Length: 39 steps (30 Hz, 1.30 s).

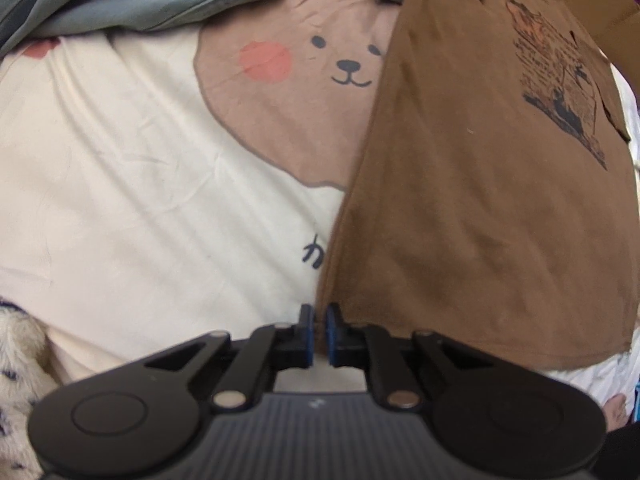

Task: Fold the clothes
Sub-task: 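Lower both grippers to the brown shirt hem edge, then pinch the shirt hem with the left gripper while the right gripper pinches it too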

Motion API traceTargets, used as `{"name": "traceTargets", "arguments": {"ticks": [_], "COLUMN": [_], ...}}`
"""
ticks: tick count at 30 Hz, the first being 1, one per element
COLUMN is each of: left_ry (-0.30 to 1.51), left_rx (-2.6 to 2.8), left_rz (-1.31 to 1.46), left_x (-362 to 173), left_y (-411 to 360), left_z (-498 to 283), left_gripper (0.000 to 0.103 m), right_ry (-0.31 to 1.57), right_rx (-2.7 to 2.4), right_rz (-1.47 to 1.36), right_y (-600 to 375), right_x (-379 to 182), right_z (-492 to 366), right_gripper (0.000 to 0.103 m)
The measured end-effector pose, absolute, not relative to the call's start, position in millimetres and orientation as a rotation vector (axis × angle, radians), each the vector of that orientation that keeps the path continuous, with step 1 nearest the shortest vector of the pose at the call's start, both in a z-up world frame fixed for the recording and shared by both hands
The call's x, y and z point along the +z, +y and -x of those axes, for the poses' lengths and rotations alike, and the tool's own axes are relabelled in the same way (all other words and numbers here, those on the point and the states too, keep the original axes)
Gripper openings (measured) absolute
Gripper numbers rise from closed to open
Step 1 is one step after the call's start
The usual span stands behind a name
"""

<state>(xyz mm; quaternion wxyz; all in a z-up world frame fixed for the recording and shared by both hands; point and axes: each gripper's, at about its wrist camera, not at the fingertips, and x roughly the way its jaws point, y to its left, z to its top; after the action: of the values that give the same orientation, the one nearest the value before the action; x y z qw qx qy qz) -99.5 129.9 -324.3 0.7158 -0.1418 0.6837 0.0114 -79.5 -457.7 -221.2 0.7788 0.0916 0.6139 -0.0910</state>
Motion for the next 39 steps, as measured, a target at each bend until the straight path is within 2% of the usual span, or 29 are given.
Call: {"name": "traceTargets", "arguments": {"ticks": [4,6,17,33,39], "left_ry": [1.519,1.527,1.554,1.585,1.571], "left_rx": [0.028,0.025,0.028,0.025,0.025], "left_rz": [0.29,0.259,0.201,0.185,0.209], "left_x": [-311.4,-305.1,-296.0,-299.6,-297.9], "left_y": [125.5,120.4,112.1,109.8,111.4], "left_z": [104.6,105.6,118.0,144.1,157.9], "left_gripper": [0.007,0.007,0.007,0.007,0.011], "right_ry": [1.367,1.374,1.419,1.496,1.561], "right_rx": [-0.162,-0.138,-0.045,0.018,0.024], "right_rz": [-0.156,-0.172,-0.202,-0.212,-0.267], "right_y": [-465.4,-470.2,-482.0,-484.4,-487.6], "right_x": [-249.6,-262.8,-310.2,-353.7,-355.8], "right_z": [80.5,79.6,69.8,66.3,67.1], "right_gripper": [0.049,0.04,0.024,0.02,0.021]}}
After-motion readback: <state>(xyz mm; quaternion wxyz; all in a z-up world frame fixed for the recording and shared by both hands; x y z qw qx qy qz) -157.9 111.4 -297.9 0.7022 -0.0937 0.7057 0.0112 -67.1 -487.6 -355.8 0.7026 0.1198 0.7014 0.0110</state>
